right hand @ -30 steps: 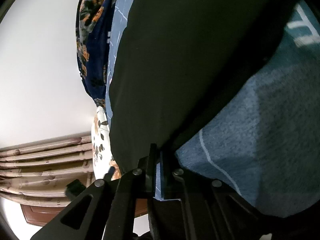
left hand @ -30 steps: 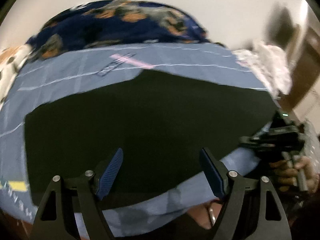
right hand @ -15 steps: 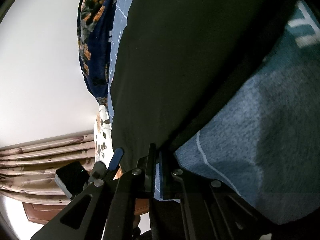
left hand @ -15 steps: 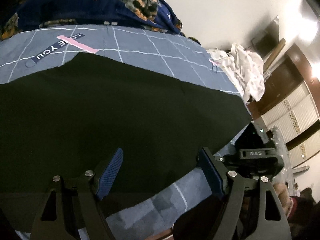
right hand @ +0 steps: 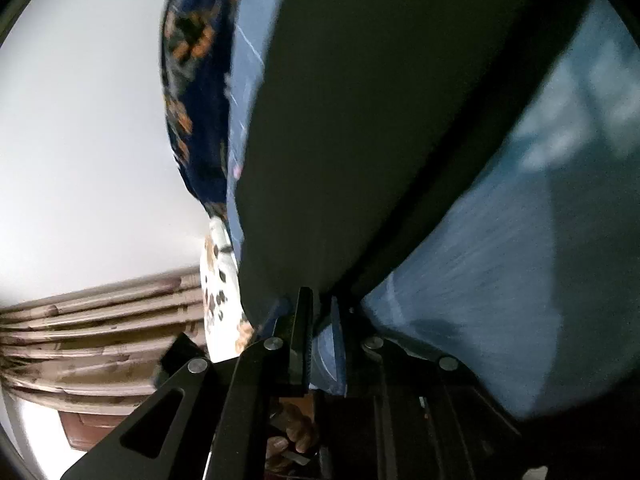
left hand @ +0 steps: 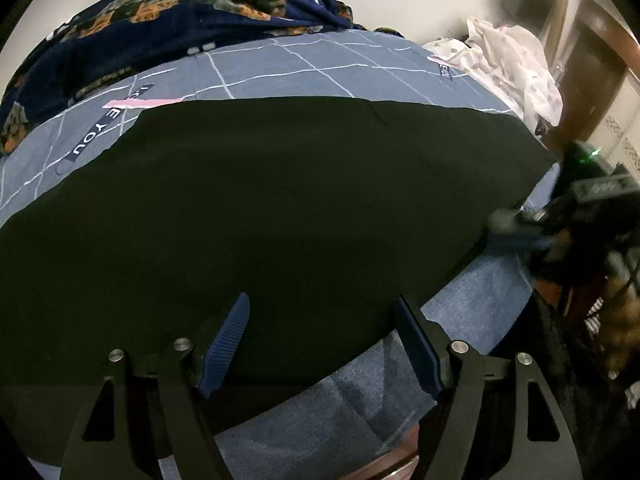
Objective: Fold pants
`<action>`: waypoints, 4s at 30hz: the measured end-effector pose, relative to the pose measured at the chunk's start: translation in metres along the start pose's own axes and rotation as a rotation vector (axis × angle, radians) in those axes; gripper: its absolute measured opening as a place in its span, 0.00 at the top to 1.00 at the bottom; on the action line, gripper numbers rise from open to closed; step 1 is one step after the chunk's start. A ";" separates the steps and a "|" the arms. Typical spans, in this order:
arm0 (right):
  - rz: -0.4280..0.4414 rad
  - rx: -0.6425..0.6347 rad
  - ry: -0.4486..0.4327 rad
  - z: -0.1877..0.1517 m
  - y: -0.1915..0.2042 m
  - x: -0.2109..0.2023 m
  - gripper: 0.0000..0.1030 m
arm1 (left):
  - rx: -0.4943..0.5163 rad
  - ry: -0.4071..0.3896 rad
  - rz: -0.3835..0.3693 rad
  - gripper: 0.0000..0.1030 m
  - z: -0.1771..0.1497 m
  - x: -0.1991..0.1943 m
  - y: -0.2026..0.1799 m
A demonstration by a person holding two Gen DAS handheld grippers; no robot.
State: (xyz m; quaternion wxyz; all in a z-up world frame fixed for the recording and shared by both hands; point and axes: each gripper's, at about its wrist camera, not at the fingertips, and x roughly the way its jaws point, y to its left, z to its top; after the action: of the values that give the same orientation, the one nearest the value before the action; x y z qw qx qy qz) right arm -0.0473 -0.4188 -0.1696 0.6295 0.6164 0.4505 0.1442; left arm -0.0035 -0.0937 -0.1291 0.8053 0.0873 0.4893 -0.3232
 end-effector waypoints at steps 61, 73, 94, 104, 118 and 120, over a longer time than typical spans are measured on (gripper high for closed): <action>-0.133 -0.392 -0.265 0.064 0.085 -0.056 0.87 | -0.190 -0.073 -0.043 0.27 0.016 -0.049 0.043; -0.264 -0.533 -0.034 -0.001 0.089 0.065 0.87 | -0.243 -0.043 -0.040 0.27 0.006 -0.046 0.058; -0.341 -0.641 0.006 -0.024 0.094 0.100 0.86 | -0.268 -0.009 -0.041 0.27 0.003 -0.037 0.064; -0.364 -0.676 0.010 -0.032 0.094 0.107 0.84 | -0.276 -0.012 -0.034 0.27 0.003 -0.037 0.068; -0.370 -0.672 0.025 -0.034 0.093 0.111 0.81 | -0.283 -0.006 -0.035 0.27 0.003 -0.037 0.070; -0.370 -0.674 0.028 -0.035 0.092 0.113 0.81 | -0.283 -0.006 -0.035 0.27 0.003 -0.037 0.070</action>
State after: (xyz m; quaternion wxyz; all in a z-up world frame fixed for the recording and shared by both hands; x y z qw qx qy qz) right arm 0.0235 -0.2950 -0.1240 0.8058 0.2813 0.4902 0.1767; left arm 0.0295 -0.0252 -0.1085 0.8052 -0.0363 0.5292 -0.2652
